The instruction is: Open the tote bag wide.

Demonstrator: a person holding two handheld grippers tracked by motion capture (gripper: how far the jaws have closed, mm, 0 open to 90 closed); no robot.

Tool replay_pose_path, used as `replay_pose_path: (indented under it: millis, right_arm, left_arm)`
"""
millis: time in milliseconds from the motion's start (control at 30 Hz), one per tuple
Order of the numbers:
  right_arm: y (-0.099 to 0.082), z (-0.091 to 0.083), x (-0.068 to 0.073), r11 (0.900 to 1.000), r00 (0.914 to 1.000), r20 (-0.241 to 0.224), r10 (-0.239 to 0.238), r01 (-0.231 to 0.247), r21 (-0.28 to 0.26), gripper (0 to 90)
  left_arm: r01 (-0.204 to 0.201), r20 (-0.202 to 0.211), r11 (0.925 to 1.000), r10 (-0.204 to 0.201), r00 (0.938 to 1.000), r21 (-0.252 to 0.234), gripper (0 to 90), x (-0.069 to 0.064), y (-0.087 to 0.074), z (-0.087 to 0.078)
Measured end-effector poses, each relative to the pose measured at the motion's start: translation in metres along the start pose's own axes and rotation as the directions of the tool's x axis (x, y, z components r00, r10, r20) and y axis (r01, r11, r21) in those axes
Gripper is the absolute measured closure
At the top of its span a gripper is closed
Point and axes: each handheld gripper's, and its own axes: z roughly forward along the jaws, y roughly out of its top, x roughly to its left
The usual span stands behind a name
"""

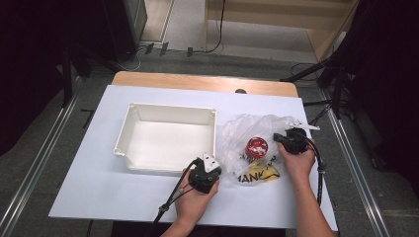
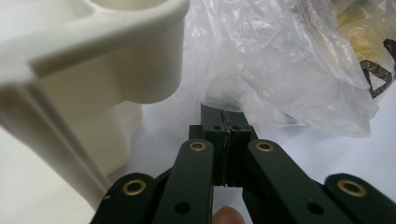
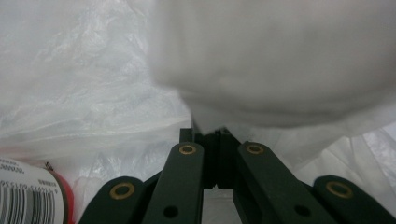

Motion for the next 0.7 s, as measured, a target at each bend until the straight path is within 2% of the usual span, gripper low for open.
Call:
replay_pose_path:
  millis: [67, 100, 167, 200, 267, 400, 433, 467, 500, 533, 567, 600, 633, 667, 700]
  right_arm:
    - [0.0, -0.004, 0.001, 1.0, 1.0, 0.004, -0.008, 0.008, -0.003, 88.5]
    - [0.0, -0.008, 0.001, 0.9998, 0.9999, -0.013, -0.006, 0.006, -0.019, 85.6]
    - [0.001, -0.017, 0.003, 0.9976, 0.9969, -0.077, -0.013, 0.008, -0.069, 80.7]
    - [0.002, -0.023, 0.004, 0.9952, 0.9948, -0.099, -0.025, 0.016, -0.096, 80.0]
    - [0.004, -0.034, 0.009, 0.9888, 0.9906, -0.13, -0.043, 0.024, -0.147, 79.3]
    - [0.008, -0.05, 0.017, 0.975, 0.9862, -0.157, -0.053, 0.017, -0.221, 77.1]
    - [0.008, -0.05, 0.017, 0.975, 0.9862, -0.157, -0.053, 0.017, -0.221, 77.1]
    - [0.009, -0.054, 0.019, 0.9704, 0.9853, -0.162, -0.056, 0.015, -0.241, 76.6]
    - [0.011, -0.062, 0.022, 0.9598, 0.9849, -0.163, -0.06, 0.012, -0.28, 73.9]
    - [0.012, -0.066, 0.024, 0.9542, 0.987, -0.15, -0.058, 0.011, -0.299, 71.0]
    - [0.012, -0.066, 0.024, 0.9542, 0.987, -0.15, -0.058, 0.011, -0.299, 71.0]
    - [0.016, -0.074, 0.026, 0.9357, 0.9929, -0.105, -0.056, 0.016, -0.353, 64.4]
    - [0.016, -0.074, 0.026, 0.9357, 0.9929, -0.105, -0.056, 0.016, -0.353, 64.4]
    - [0.023, -0.084, 0.027, 0.9154, 0.9927, -0.11, -0.049, 0.0, -0.402, 61.1]
    - [0.026, -0.086, 0.027, 0.9097, 0.9928, -0.109, -0.049, -0.001, -0.415, 59.5]
  left_arm:
    - [0.002, 0.023, 1.0, -0.001, 0.9997, -0.009, 90.0, 0.001, 0.0, 0.0]
    - [0.002, 0.023, 1.0, -0.001, 0.9997, -0.009, 90.0, 0.001, 0.0, 0.0]
    - [-0.003, 0.036, 0.9998, 0.004, 0.9994, -0.018, 88.5, 0.002, -0.001, -0.002]
    - [-0.016, 0.046, 0.9994, 0.017, 0.9988, -0.031, 85.8, 0.0, -0.002, -0.003]
    - [-0.032, 0.038, 0.9988, 0.033, 0.9987, -0.037, 85.0, -0.001, -0.002, -0.003]
    - [-0.03, 0.041, 0.9991, 0.031, 0.9986, -0.031, 84.9, -0.001, -0.002, -0.003]
    - [-0.03, 0.041, 0.9991, 0.031, 0.9986, -0.031, 84.5, -0.001, -0.002, -0.003]
    - [-0.029, 0.046, 0.999, 0.03, 0.9985, -0.035, 84.5, -0.001, -0.002, -0.003]
    - [-0.029, 0.05, 0.9988, 0.031, 0.9983, -0.039, 83.3, -0.001, -0.002, -0.004]
    - [-0.029, 0.05, 0.9988, 0.031, 0.9983, -0.039, 83.5, -0.001, -0.002, -0.004]
    - [-0.028, 0.052, 0.9985, 0.03, 0.9982, -0.047, 83.5, -0.001, -0.002, -0.004]
    - [-0.026, 0.052, 0.998, 0.029, 0.9982, -0.058, 84.2, 0.0, -0.003, -0.005]
    - [-0.026, 0.052, 0.998, 0.029, 0.9982, -0.058, 85.1, 0.0, -0.003, -0.005]
    - [-0.021, 0.053, 0.998, 0.024, 0.9983, -0.06, 86.0, 0.0, -0.003, -0.006]
    - [-0.012, 0.057, 0.9979, 0.016, 0.9982, -0.064, 86.5, 0.0, -0.003, -0.005]
